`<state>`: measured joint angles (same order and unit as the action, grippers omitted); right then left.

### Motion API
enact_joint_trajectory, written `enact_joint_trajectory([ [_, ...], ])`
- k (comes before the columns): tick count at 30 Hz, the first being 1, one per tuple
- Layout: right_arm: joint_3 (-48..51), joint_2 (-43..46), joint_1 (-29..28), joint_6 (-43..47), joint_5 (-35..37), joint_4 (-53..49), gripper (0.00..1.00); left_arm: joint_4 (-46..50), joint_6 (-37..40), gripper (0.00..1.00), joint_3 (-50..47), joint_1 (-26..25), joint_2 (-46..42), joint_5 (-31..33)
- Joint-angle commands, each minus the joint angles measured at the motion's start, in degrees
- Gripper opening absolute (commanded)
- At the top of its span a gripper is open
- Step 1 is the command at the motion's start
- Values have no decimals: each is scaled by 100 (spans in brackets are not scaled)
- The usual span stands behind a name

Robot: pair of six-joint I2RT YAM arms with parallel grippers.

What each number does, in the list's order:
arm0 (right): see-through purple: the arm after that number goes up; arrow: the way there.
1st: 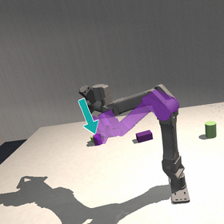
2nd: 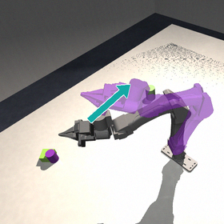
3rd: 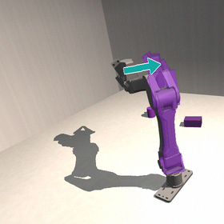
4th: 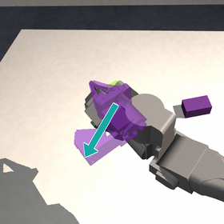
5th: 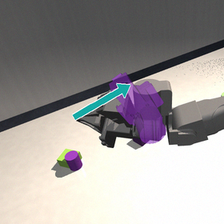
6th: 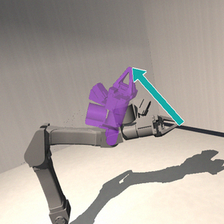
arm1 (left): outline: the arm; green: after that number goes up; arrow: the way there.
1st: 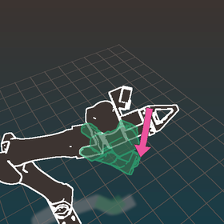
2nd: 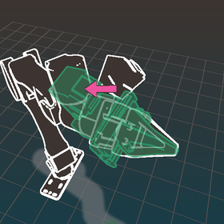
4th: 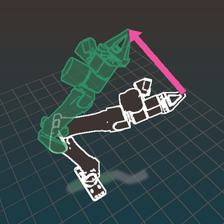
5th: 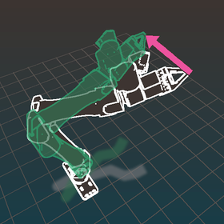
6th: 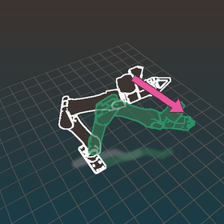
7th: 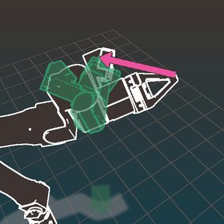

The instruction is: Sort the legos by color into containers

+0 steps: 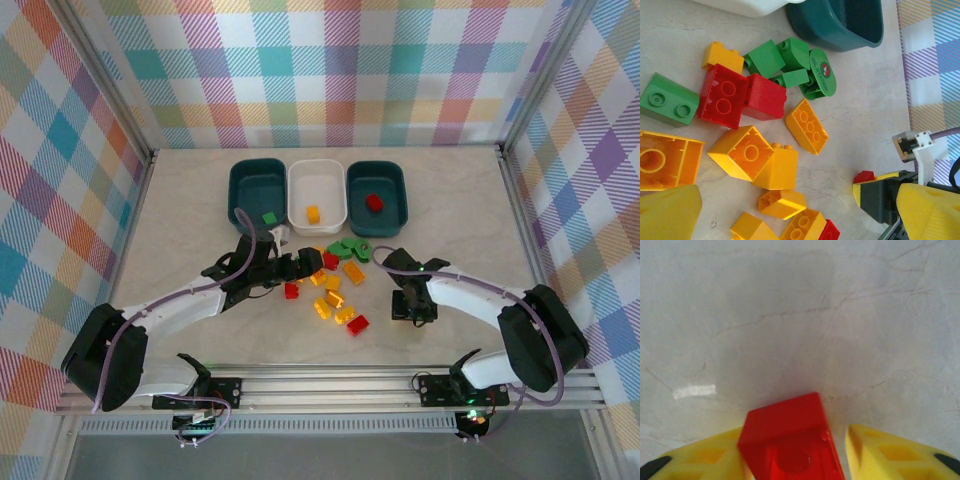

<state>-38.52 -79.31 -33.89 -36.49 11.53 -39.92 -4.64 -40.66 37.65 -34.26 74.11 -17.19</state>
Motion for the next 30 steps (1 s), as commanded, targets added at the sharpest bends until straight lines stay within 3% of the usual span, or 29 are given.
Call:
enact_joint_trajectory([
  [1,-118,-70,160,89,104,148,45,20,47,100,57,-19,-39,84],
  [9,-280,-8,259,295,73,317,29,146,88,100,205,-15,104,193],
  [16,-1480,35,313,901,614,421,28,1180,103,100,493,279,-370,1273],
  [23,-3355,-1638,979,1556,227,1249,28,1559,-122,100,717,585,79,1016],
  [28,-4821,-3203,1430,1765,-210,1029,30,1632,-496,98,844,605,577,827],
  [30,-5231,-3573,1499,1839,-326,940,35,1637,-770,96,849,609,740,831],
])
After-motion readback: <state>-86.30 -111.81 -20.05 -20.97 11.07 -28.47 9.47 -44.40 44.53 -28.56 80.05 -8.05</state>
